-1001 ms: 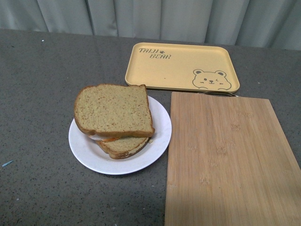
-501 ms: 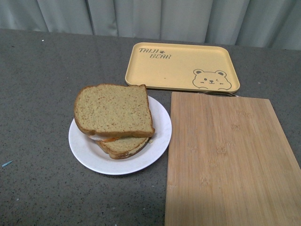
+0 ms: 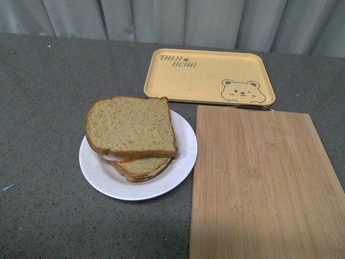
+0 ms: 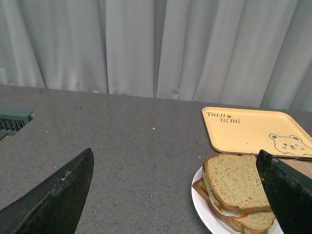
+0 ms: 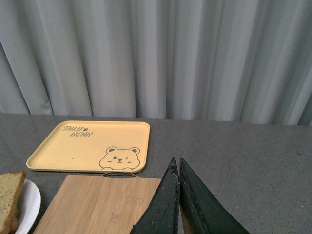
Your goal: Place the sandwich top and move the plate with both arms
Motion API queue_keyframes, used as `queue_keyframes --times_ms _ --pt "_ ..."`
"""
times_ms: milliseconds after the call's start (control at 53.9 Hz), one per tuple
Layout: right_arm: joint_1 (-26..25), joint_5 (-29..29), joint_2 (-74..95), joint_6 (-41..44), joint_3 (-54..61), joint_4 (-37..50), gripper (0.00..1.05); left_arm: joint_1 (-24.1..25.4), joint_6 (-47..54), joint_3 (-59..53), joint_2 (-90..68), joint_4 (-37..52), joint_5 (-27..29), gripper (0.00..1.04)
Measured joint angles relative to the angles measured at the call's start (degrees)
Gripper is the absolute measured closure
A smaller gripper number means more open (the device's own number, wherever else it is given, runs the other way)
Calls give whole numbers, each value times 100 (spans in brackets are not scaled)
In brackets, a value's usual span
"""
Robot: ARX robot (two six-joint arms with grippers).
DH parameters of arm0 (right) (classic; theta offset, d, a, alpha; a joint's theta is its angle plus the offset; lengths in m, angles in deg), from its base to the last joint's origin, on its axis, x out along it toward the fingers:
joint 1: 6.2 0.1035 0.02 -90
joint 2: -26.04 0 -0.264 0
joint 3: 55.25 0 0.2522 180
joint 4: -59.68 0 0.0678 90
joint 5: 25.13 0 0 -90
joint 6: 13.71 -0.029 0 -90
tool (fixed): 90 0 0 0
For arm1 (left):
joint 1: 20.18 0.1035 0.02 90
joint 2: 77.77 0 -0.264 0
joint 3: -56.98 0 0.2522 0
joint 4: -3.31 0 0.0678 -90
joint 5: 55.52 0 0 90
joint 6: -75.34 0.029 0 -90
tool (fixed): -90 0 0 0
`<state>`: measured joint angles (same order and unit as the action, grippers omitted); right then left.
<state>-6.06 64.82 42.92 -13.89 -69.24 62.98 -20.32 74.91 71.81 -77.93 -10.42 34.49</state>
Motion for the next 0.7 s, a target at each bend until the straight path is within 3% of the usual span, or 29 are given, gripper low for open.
queue_keyframes --times_ms 408,519,704 --pt "-2 -2 -723 0 -2 -723 104 0 0 0 0 0 0 7" --pt "-2 -7 -1445 0 -4 -1637 104 0 0 0 0 0 2 7" --pt "0 -7 -1663 0 -4 -1694 104 0 0 2 0 0 0 7"
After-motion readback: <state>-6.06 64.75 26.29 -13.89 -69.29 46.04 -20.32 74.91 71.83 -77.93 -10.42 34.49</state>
